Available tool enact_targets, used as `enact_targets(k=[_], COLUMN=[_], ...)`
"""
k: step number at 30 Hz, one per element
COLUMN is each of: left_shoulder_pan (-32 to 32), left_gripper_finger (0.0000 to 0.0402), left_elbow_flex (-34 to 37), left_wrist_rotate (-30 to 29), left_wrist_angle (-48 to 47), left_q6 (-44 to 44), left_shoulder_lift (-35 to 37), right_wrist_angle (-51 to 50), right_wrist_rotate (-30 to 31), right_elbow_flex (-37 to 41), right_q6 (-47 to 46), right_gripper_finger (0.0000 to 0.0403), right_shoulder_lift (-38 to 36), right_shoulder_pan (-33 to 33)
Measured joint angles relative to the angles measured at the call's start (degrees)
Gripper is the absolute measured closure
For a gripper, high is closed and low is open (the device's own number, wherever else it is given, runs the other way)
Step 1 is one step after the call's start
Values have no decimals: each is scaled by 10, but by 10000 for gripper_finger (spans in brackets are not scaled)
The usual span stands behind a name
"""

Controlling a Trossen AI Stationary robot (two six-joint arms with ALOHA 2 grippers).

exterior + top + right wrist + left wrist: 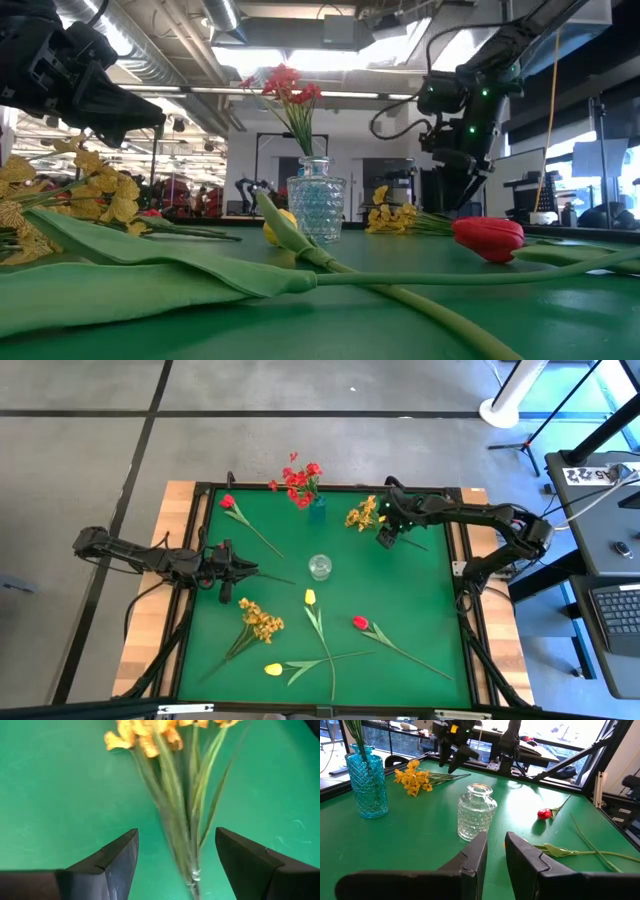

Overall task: Sort flowers into vase by color
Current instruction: Put the top yellow flowers into the transparent vase

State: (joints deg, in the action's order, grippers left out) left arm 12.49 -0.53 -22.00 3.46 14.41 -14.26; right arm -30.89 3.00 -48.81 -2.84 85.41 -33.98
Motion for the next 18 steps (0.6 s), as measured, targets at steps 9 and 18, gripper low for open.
enact_targets(k=[9,18], left_shoulder_pan=[0,0], left_gripper_finger=[335,335], left_elbow_flex=[0,0], left_wrist_rotate=[0,0], left_wrist_angle=[0,0], left_q6=[0,0], left_shoulder_lift=[0,0], right_wrist_angle=[64,106], right_wrist_rotate=[-36,-44], right_elbow_flex=[77,126], right_q6=[27,26], right_gripper_finger=[141,204], right_shoulder_lift=[0,-3], right_shoulder_pan=[-72,-80])
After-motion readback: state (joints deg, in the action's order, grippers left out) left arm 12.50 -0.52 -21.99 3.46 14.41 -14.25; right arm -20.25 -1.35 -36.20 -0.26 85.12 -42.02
